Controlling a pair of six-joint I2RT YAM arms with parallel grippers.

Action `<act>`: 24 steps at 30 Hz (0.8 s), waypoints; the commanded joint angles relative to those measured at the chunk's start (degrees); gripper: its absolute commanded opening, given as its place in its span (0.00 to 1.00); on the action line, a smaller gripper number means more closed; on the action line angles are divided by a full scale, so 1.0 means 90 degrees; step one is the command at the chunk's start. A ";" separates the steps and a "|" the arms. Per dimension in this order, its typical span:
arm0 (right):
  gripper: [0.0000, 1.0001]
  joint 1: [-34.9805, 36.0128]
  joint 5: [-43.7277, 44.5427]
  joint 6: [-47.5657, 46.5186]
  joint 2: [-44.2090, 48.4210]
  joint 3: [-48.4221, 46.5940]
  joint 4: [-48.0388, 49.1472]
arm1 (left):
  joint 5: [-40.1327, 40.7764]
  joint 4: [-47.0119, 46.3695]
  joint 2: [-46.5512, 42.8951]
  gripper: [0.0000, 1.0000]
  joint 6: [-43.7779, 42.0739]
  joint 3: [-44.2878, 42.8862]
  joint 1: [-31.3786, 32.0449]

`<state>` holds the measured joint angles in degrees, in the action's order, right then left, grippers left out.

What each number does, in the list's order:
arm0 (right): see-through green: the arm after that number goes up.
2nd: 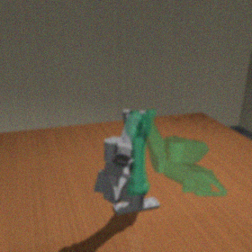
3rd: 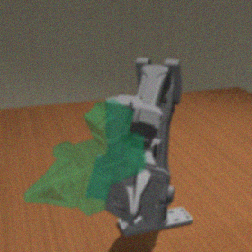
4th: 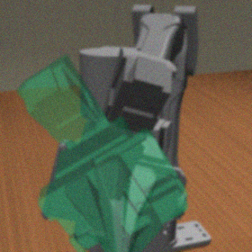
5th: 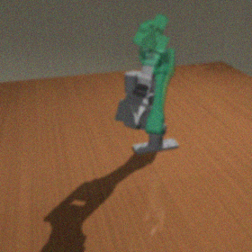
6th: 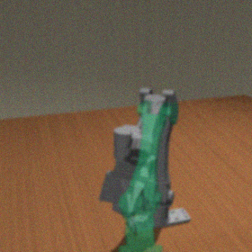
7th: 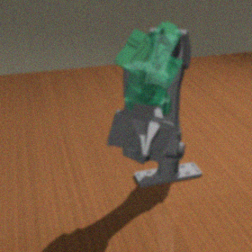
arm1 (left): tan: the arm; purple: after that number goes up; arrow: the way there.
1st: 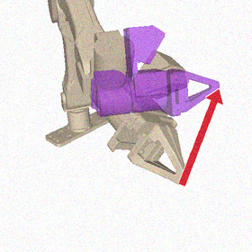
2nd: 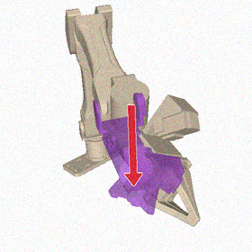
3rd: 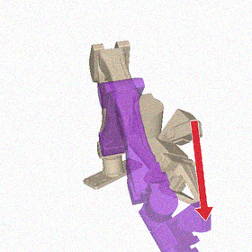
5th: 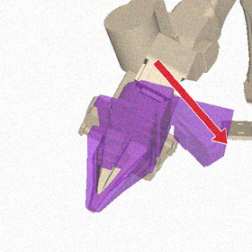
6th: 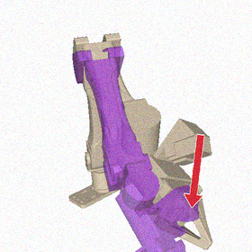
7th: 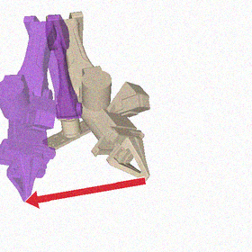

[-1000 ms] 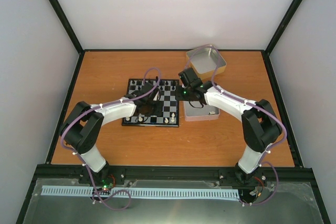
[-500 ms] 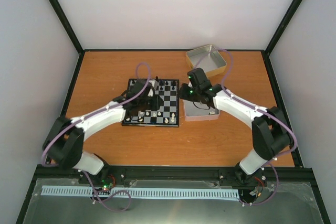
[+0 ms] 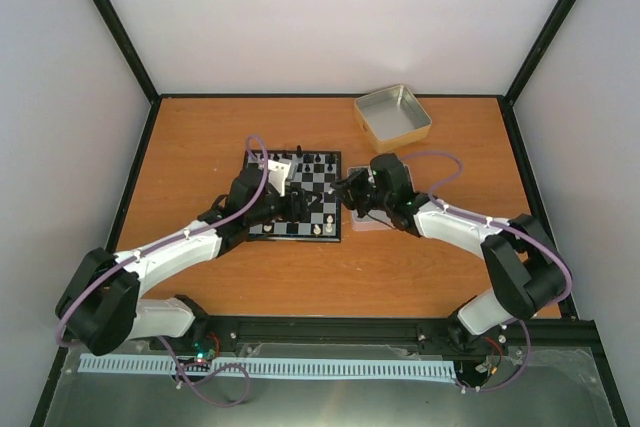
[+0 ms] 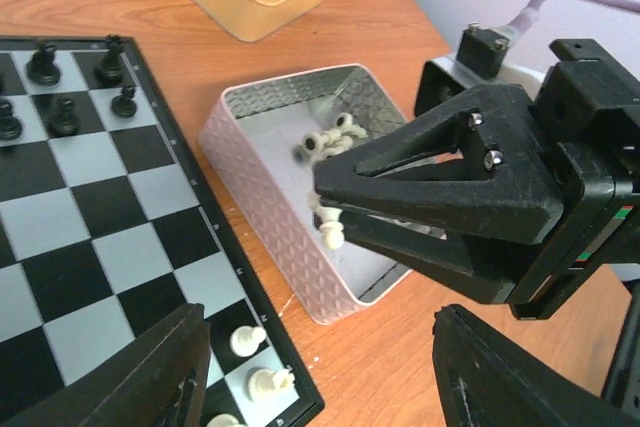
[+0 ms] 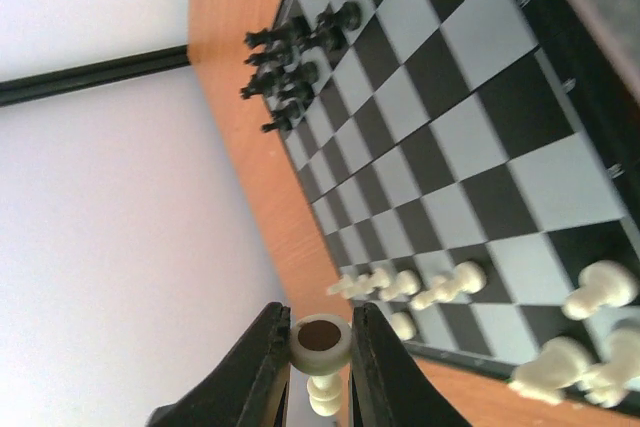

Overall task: Set up the chess pieces on the board
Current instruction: Place the chess piece on the chessboard.

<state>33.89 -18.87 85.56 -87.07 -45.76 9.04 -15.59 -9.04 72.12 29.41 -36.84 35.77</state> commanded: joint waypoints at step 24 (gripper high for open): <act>0.14 0.0540 -0.0283 0.2234 0.0076 0.0082 0.1274 | 0.0012 -0.1118 0.0293 0.22 0.0316 -0.0045 0.0056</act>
<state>38.15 -20.64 104.73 -85.89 -45.17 18.68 -17.41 -16.38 74.87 31.92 -36.47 35.81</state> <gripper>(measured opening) 0.150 0.227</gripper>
